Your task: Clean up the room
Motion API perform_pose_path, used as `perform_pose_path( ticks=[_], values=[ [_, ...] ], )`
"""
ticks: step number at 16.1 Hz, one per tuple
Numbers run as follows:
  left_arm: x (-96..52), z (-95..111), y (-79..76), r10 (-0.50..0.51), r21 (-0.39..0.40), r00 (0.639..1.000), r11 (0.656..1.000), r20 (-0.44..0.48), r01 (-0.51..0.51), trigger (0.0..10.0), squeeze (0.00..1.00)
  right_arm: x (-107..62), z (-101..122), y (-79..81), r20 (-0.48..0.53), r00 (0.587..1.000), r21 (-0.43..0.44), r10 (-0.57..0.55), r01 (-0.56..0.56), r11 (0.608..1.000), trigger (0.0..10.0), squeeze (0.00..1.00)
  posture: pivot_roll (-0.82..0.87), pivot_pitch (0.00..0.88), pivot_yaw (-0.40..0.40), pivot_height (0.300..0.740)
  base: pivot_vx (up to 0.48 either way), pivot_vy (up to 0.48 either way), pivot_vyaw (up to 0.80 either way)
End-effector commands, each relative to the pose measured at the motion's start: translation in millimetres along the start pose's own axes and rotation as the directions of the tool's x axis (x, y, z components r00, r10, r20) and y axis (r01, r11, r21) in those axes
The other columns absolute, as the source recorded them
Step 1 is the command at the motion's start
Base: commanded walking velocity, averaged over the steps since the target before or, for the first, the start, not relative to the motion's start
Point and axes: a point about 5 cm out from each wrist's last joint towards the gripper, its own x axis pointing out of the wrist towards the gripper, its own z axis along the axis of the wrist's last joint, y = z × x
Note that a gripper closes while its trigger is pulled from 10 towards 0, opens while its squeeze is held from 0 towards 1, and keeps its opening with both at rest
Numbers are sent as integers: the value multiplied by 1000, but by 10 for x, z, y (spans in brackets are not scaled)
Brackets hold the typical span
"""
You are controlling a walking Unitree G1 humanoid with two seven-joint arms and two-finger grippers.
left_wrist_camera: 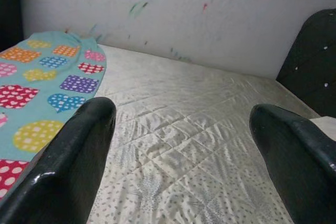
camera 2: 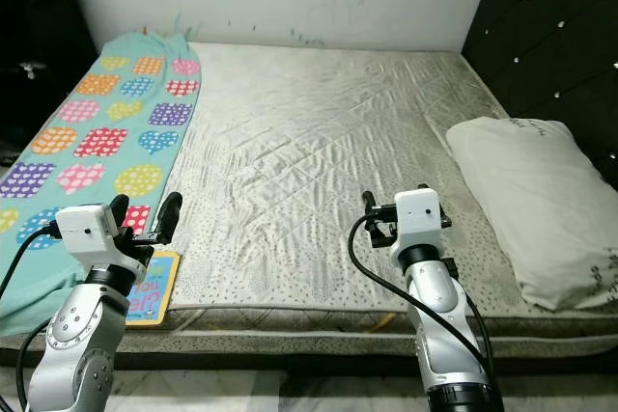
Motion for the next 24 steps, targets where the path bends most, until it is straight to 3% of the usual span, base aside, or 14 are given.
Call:
perform_pose_path(
  ticks=[1, 16, 20, 24],
  values=[
    [16, 2, -11, -13, 6, 1000, 1000, -6, 13, 10000, 0, 31, 32, 10, 12, 1000, 2, 10, -10, 1000, 10000, 0, -58, 0, -35, 740, 319, 0, 0],
    [16, -13, 6, 5, 4, 1000, 1000, -20, -5, 10000, 0, 40, -4, 19, 1, 1000, -5, 18, -18, 1000, 10000, 0, -52, 0, -40, 740, 302, 0, 0],
    [28, -11, -11, 16, -30, 1000, 999, -14, -17, 10000, 0, 36, -11, 15, -2, 1000, -2, 17, -17, 1000, 10000, 0, -53, 0, -40, 740, 0, 0, 0],
    [42, 2, -33, 4, -29, 1000, 1000, -5, -4, 10000, 0, 49, -6, 19, -3, 1000, -1, 21, -21, 1000, 10000, 0, -54, 0, -45, 740, 0, 450, 0]
  ],
)
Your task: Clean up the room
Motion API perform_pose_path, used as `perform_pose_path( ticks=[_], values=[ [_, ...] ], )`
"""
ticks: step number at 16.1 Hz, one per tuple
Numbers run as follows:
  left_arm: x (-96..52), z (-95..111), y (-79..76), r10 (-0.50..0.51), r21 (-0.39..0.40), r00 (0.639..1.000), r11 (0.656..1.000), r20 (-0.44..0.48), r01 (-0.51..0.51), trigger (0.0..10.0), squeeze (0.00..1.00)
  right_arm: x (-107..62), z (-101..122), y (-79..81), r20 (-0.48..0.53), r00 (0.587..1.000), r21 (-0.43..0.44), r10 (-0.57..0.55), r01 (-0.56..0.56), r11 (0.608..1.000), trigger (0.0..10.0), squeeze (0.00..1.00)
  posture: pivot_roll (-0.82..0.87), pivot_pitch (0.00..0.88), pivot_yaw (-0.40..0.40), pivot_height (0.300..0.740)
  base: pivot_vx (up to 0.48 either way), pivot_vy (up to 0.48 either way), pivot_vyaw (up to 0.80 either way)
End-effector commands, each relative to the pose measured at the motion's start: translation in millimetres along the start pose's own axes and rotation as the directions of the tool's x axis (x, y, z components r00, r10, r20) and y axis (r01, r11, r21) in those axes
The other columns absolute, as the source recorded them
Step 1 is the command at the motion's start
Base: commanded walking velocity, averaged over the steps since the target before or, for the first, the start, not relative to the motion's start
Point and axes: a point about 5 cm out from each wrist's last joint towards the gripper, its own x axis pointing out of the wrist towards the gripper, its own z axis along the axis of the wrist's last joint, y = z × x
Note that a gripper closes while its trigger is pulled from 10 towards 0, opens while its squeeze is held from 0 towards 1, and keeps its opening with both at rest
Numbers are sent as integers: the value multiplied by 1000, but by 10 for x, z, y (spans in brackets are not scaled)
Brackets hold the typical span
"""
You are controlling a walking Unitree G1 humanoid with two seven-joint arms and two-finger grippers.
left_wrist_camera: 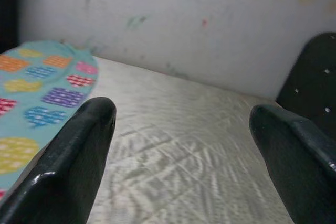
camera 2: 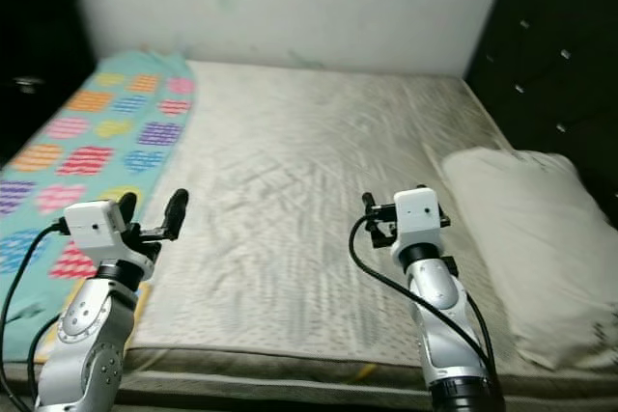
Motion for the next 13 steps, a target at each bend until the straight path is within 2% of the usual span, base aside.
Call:
perform_pose_path(
  ticks=[1, 13],
  values=[
    [2, 33, 27, 10, 7, 1000, 1000, 8, -10, 10000, 0, 35, 50, 39, 16, 1000, 10, 11, -11, 1000, 10000, 0, -54, 0, -45, 740, 0, 480, 0],
    [-3, 13, 37, 26, 17, 1000, 1000, 7, -26, 10000, 0, 79, 59, 36, 8, 999, 12, 42, -42, 999, 10000, 0, -56, 0, -51, 740, 0, 480, 0]
  ],
)
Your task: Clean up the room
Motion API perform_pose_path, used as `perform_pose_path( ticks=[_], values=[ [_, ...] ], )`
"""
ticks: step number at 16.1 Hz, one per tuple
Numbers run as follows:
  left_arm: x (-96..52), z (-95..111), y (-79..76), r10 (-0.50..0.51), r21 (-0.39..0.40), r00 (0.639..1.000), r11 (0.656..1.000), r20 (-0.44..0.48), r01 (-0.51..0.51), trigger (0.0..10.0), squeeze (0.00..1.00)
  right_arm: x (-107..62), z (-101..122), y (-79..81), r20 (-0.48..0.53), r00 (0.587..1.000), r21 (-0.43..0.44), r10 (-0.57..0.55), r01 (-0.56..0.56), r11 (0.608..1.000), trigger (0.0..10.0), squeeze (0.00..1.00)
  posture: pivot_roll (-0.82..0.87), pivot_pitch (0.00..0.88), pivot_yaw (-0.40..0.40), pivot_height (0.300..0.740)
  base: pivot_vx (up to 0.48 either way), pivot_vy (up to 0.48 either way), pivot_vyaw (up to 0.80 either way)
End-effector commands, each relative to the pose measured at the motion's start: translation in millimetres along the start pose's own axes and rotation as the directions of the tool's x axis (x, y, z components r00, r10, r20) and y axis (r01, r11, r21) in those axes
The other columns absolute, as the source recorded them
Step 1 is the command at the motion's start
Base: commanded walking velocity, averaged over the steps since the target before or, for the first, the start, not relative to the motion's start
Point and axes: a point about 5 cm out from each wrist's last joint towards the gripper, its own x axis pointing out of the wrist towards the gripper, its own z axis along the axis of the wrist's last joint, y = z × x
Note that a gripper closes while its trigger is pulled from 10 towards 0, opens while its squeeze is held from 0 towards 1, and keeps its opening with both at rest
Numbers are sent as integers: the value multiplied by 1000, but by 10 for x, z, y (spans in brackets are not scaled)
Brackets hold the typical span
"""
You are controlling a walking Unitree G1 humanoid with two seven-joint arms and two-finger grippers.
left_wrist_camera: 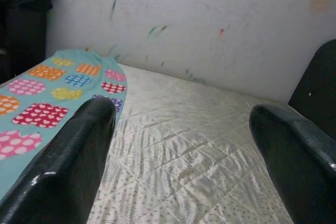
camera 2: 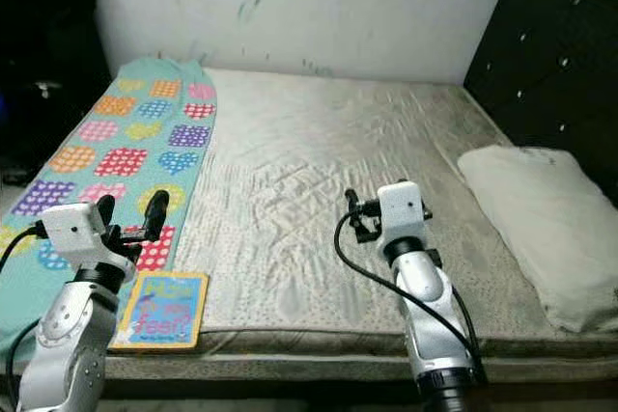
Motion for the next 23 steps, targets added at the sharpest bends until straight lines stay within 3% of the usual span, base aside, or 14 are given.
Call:
perform_pose_path(
  ticks=[1, 4, 16, 23],
  values=[
    [8, 2, -40, -13, 23, 1000, 1000, -1, 13, 10000, 0, -10, -27, -30, -17, 1000, 26, 4, -4, 1000, 10000, 0, -56, 0, -51, 740, 0, 480, 0],
    [-19, -6, 14, 1, 33, 1000, 999, -4, -1, 10000, 0, -17, -8, 39, 3, 999, 4, 40, -40, 999, 10000, 0, -53, 0, -52, 740, 0, 405, 0],
    [12, 37, -64, -45, 29, 999, 999, 25, 44, 10000, 0, -7, -11, 49, 3, 999, -4, 43, -43, 999, 10000, 0, -56, 0, -50, 740, 0, 0, 0],
    [18, 41, -77, -50, 21, 998, 999, 26, 50, 10000, 0, 0, -8, 47, 2, 999, -6, 45, -45, 999, 10000, 0, -57, 0, -54, 740, 283, 0, 0]
  ],
)
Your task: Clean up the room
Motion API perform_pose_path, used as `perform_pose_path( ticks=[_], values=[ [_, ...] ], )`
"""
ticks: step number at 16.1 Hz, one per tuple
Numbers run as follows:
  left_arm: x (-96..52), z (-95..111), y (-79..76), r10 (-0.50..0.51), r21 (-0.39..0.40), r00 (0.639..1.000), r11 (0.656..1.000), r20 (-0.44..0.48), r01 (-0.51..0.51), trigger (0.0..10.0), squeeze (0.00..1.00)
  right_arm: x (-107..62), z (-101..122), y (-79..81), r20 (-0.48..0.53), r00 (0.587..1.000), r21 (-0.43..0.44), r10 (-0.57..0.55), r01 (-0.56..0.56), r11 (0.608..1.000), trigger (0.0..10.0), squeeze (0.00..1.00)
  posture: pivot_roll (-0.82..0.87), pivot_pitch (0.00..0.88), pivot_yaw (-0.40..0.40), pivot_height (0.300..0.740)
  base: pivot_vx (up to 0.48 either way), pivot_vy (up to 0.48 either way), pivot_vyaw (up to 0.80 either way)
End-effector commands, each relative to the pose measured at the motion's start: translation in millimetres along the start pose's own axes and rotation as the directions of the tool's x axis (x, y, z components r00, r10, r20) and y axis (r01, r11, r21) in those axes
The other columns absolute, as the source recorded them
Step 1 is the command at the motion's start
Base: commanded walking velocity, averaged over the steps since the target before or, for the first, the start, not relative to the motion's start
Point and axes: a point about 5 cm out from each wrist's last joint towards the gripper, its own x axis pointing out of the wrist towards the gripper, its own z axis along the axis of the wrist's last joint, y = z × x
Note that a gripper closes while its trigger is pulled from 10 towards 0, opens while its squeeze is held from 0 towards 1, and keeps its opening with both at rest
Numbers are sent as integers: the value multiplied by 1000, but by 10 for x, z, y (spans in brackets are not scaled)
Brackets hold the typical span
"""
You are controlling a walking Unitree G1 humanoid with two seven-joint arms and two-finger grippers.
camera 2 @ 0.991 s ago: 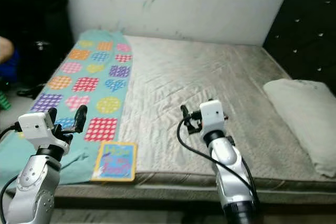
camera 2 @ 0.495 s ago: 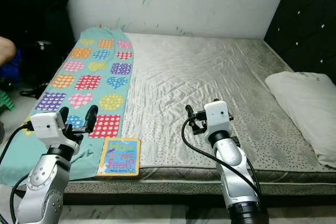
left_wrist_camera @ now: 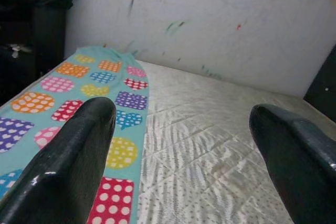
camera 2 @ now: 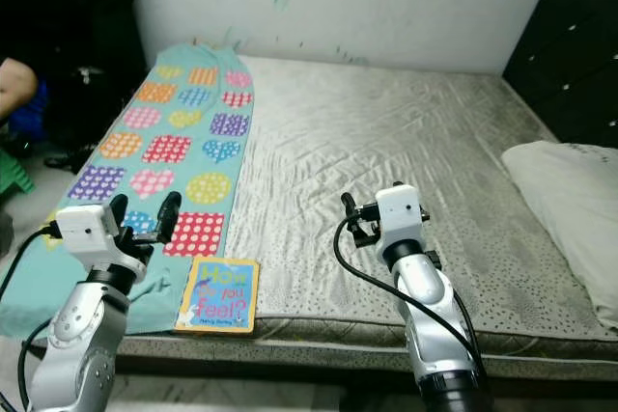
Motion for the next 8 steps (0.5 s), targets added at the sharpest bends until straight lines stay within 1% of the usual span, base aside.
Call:
perform_pose_path(
  ticks=[1, 8],
  values=[
    [23, 31, -34, -13, -3, 1000, 1000, 10, 13, 10000, 0, 6, 16, -29, 3, 1000, -5, -10, 10, 1000, 10000, 0, -57, 0, -53, 740, 292, 0, 0],
    [27, 27, -41, -18, -2, 1000, 1000, 6, 18, 10000, 0, -1, 9, -39, 1, 1000, -5, -14, 14, 1000, 10000, 0, -58, 0, -52, 740, 296, 0, 0]
  ],
)
